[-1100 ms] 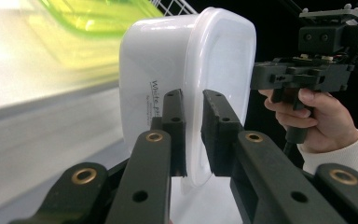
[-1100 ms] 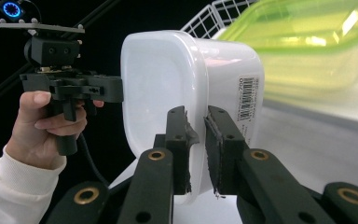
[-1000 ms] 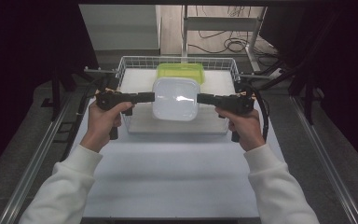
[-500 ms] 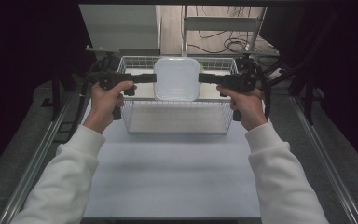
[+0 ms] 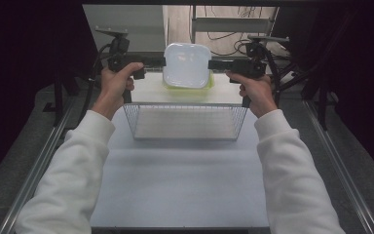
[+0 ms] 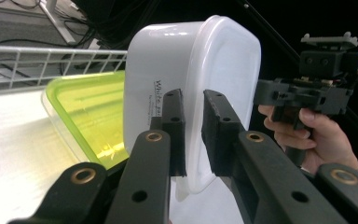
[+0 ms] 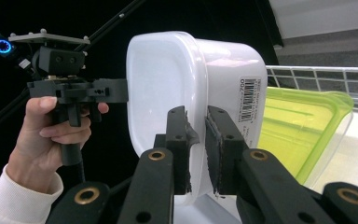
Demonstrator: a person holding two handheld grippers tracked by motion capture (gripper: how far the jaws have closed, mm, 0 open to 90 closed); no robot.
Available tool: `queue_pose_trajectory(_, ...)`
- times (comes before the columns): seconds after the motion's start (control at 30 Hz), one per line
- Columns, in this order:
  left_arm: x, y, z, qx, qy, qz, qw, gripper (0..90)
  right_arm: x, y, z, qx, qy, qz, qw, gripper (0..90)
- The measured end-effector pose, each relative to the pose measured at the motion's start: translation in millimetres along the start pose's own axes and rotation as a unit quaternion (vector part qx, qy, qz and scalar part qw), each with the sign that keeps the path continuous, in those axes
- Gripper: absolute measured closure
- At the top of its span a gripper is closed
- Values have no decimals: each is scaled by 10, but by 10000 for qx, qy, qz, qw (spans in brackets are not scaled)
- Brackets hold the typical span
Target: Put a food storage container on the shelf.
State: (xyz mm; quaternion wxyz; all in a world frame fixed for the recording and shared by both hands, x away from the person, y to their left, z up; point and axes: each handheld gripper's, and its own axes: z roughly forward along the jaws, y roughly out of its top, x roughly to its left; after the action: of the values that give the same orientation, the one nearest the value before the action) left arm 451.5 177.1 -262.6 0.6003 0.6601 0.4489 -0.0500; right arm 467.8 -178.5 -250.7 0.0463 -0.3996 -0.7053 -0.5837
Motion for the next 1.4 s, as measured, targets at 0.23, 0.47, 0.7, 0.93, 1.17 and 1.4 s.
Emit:
queue_pose_trajectory(0.23, 81, 58, 80, 60, 81, -149, 9998, 796, -156, 60, 79, 14, -25, 216, 9998, 788)
queue_pose_trajectory(0.47, 133, 40, 151, 126, 98, -220, 9996, 798, -245, 88, 121, 21, -96, 326, 9994, 786)
queue_pose_trajectory(0.7, 206, 67, 169, 157, 14, -465, 9988, 797, -277, 147, 145, 44, -117, 462, 9989, 785)
queue_pose_trajectory(0.93, 340, 142, 216, 192, -159, -970, 9950, 795, -320, 247, 217, 184, -257, 775, 9965, 769)
queue_pose_trajectory(1.17, 458, 199, 291, 163, -192, -1272, 9916, 771, -417, 326, 313, 305, -404, 1187, 9916, 749)
queue_pose_trajectory(1.4, 552, 197, 358, 198, -234, -1465, 9887, 732, -527, 334, 370, 332, -336, 1652, 9851, 730)
